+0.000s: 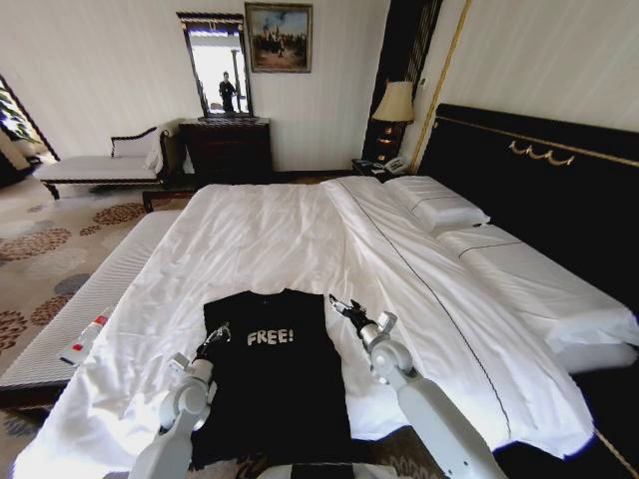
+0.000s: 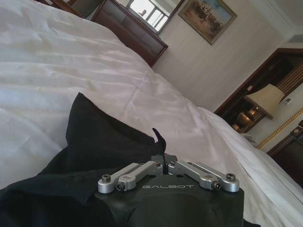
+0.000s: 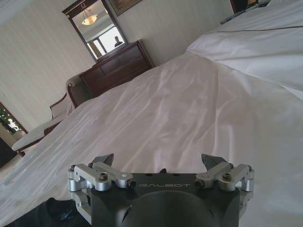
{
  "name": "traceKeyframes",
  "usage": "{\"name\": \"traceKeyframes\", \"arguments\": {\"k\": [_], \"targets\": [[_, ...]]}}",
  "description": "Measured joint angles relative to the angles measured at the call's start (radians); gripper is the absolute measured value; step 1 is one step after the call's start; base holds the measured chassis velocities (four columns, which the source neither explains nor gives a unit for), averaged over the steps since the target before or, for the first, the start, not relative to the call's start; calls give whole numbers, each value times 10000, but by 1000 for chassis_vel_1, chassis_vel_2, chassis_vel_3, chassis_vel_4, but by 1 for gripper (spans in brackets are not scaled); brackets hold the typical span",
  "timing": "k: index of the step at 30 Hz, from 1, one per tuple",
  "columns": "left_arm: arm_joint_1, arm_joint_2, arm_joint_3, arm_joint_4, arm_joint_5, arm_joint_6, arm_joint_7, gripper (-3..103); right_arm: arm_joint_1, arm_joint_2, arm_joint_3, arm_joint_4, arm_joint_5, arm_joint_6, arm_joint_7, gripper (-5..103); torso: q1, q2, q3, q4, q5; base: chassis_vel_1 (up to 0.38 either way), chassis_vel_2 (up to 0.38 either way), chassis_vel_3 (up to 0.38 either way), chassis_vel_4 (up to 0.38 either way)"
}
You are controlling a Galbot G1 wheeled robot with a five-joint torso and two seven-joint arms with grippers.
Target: Fold the clothes on the bed.
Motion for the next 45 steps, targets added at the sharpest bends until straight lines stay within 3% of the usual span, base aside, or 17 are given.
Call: {"name": "traceKeyframes", "arguments": {"k": [9,13,15,18,22,25,26,28,30,32,35,41,45], "targets": [[75,-327,145,-46,98,-115,-78,0,118,-33,-78,-66,-5,6,6,100,0,0,0,0,-1,0,0,0,0],[258,-477,36,-463,-17,-188,-90,22,189,-41,-134,-150,3,6,8,100,0,0,0,0,0,0,0,0,0],[317,-500,-31,-620,-127,-191,-87,22,202,-41,-144,-167,4,6,8,100,0,0,0,0,0,0,0,0,0],[542,-554,-470,-1201,-698,-219,-45,38,264,-42,-187,-265,12,6,8,100,0,0,-1,0,0,0,0,0,0],[826,-527,-1057,-1451,-973,-278,6,49,364,-40,-255,-412,43,6,0,100,0,0,0,0,-1,0,0,0,0],[1037,-451,-1588,-1397,-1110,-359,8,66,551,-41,-389,-688,273,6,-61,100,0,0,0,1,-1,0,0,0,0],[1037,-451,-1588,-1397,-1110,-359,8,66,551,-41,-389,-688,273,6,-61,100,0,0,0,1,-1,0,0,0,0],[1115,-388,-2001,-1343,-1248,-358,-50,72,808,-69,-527,-979,1059,-146,-226,100,-1,0,-1,4,-1,0,0,0,0],[1071,-245,-2180,-1098,-666,-216,-331,83,990,-179,-561,-1221,1866,-430,-595,100,0,0,-1,5,-1,0,0,0,0],[1069,-153,-2215,-959,-186,-175,-445,83,1102,-234,-604,-1450,1988,-527,-988,100,0,0,0,-3,-6,0,0,0,0],[1174,-27,-2336,-964,233,-109,-519,97,1682,-223,-984,-2363,1907,-734,-1990,100,0,0,0,1,-2,0,0,0,0],[1129,54,-2438,-1229,-41,-48,-546,100,2724,362,-1396,-3914,1312,-488,-2934,100,0,0,0,1,-2,0,0,0,0],[1194,169,-2537,-1363,-402,-47,-323,100,3129,700,-1531,-4483,1161,-268,-2815,100,1,-1,1,1,-2,0,0,0,0]]}}
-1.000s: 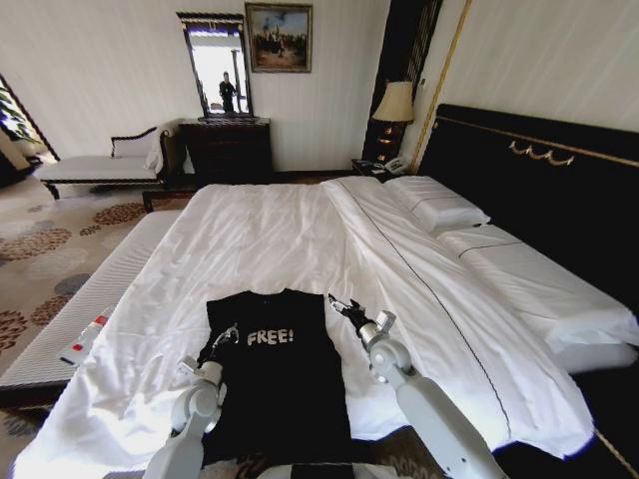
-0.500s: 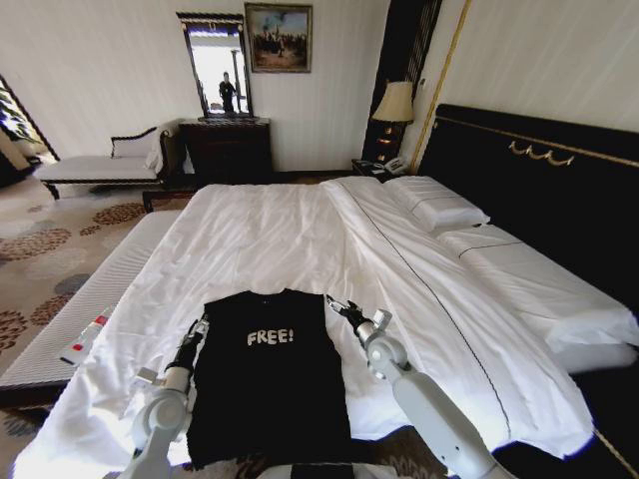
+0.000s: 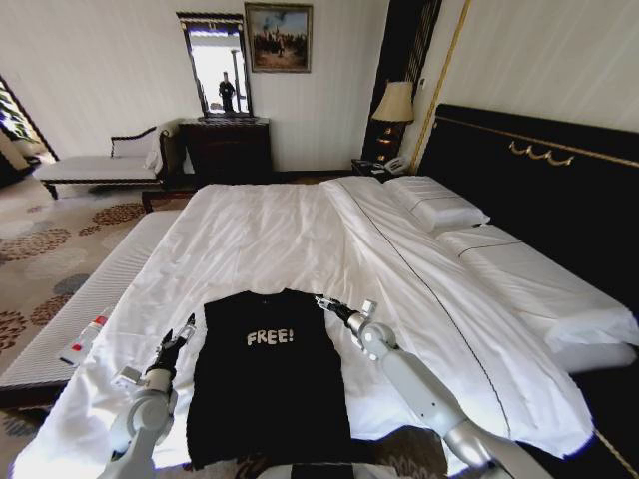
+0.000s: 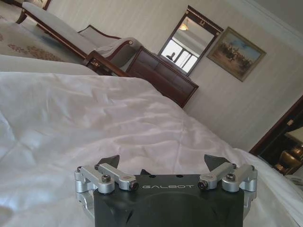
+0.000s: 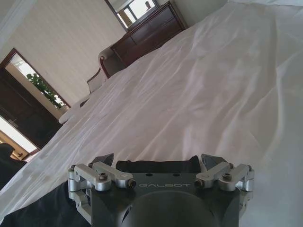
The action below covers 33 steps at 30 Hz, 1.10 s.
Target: Fold the clothes on the bed.
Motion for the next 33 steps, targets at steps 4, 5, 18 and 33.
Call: {"name": "traceKeyframes", "arguments": {"k": [4,5,18,33], "targets": [[111,53,-135,-267,-475,-73,579,100,262,310,-92,-152,305,41,1093,100,-1,0,0,0,1,0,0,0,0],[117,43,-176,-355,-542,-93,673,100,328,366,-131,-242,298,11,1260,103,-2,0,-1,1,1,0,0,0,0],[93,54,-243,-447,-584,-162,644,100,541,453,-266,-800,299,-515,1384,78,-2,0,-1,0,1,0,0,0,0],[-48,291,-295,-48,-653,-236,606,100,735,612,-246,-1363,194,-396,1026,23,-1,1,-1,-1,2,0,0,0,0]]}}
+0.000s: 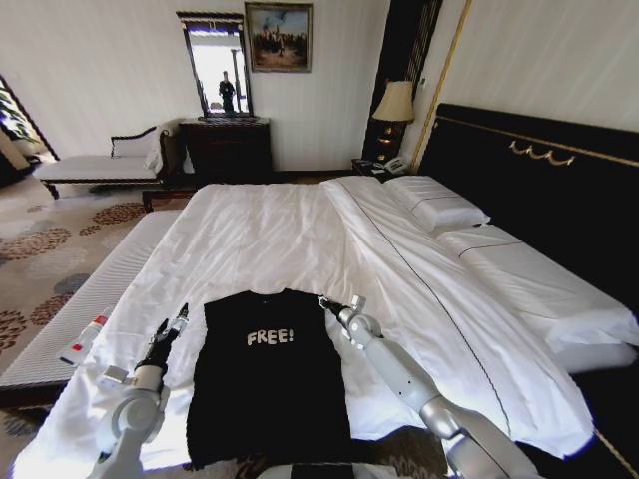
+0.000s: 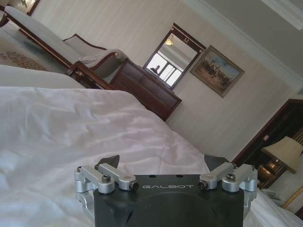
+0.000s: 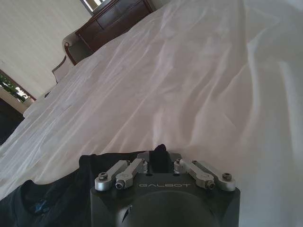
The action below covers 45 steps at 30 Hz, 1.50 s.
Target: Fold the clothes on the bed.
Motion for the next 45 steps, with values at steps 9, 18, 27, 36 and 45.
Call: {"name": "traceKeyframes", "arguments": {"k": [9,18,27,36,45], "targets": [[-691,627,412,795,48,149,-261,100,-154,70,46,272,-81,336,-12,1,0,-1,0,0,-1,0,0,0,0],[-2335,1265,1330,2511,-852,695,-905,100,-255,65,45,558,-313,560,-1,0,1,-1,0,-1,1,0,0,0,0],[-4063,1419,2738,4528,-518,870,-1125,100,-371,58,88,577,-552,620,15,0,1,-1,0,-1,0,0,0,0,0],[-4681,1446,3277,5548,16,972,-1296,100,-404,-15,149,631,-612,632,-2,0,0,-1,0,0,0,0,0,0,0],[-5099,1288,3514,6037,118,936,-1184,78,-435,-52,200,595,-692,672,-69,0,1,1,0,0,1,0,0,0,0]]}}
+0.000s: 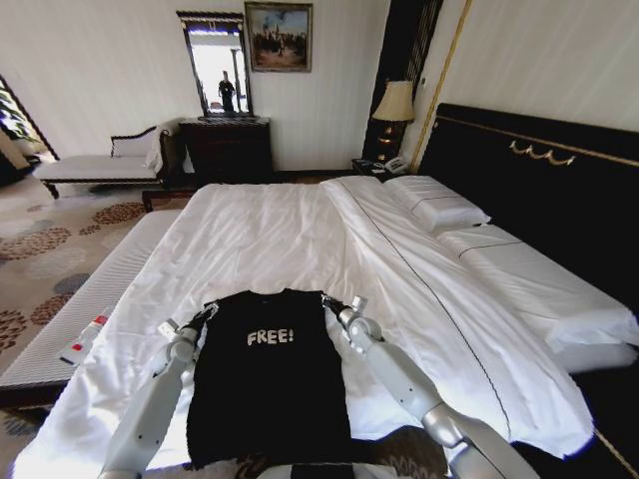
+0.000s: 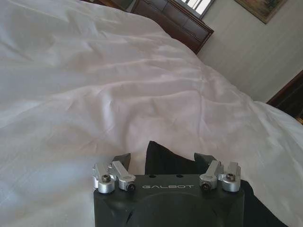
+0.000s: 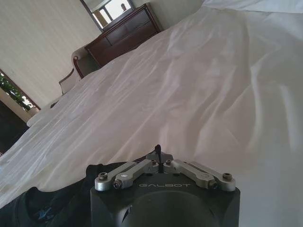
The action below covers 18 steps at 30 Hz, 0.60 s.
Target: Fold the clothes on the bed.
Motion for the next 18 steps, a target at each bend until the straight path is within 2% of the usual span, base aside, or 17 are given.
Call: {"name": "traceKeyframes", "arguments": {"k": [2,3,5,6,7,10,13,16,17,18], "targets": [[-28,-49,33,32,6,-11,45,68,-5,13,31,-16,-29,10,-18,0,0,0,0,0,-1,0,0,0,0],[-28,-49,33,32,6,-11,45,68,-5,13,31,-16,-29,10,-18,0,0,0,0,0,-1,0,0,0,0],[-31,-108,40,53,64,-52,104,57,21,58,141,-34,-12,21,-31,0,0,0,0,0,0,0,0,0,0],[-27,-119,40,53,86,-70,123,57,37,62,159,-34,2,22,-30,0,0,0,0,0,-1,0,0,0,0],[-7,-138,39,52,122,-103,158,51,66,59,179,-34,17,26,-31,0,0,0,0,0,0,0,0,0,0],[17,-149,31,40,140,-120,174,45,76,47,179,-33,20,26,-35,0,0,0,0,0,-2,0,0,0,0],[90,-160,-73,-108,136,-166,189,30,70,21,177,11,20,43,-57,0,0,0,0,0,-1,0,0,0,0],[124,-155,-126,-174,119,-176,189,24,56,21,176,22,9,55,-63,0,0,0,0,0,-1,0,0,0,0],[172,-125,-207,-280,99,-188,188,14,44,20,172,42,-1,71,-67,0,0,0,0,0,-1,0,0,0,0],[200,-102,-247,-335,89,-191,187,14,41,17,167,50,-5,76,-67,0,0,0,0,0,-1,0,0,0,0]]}}
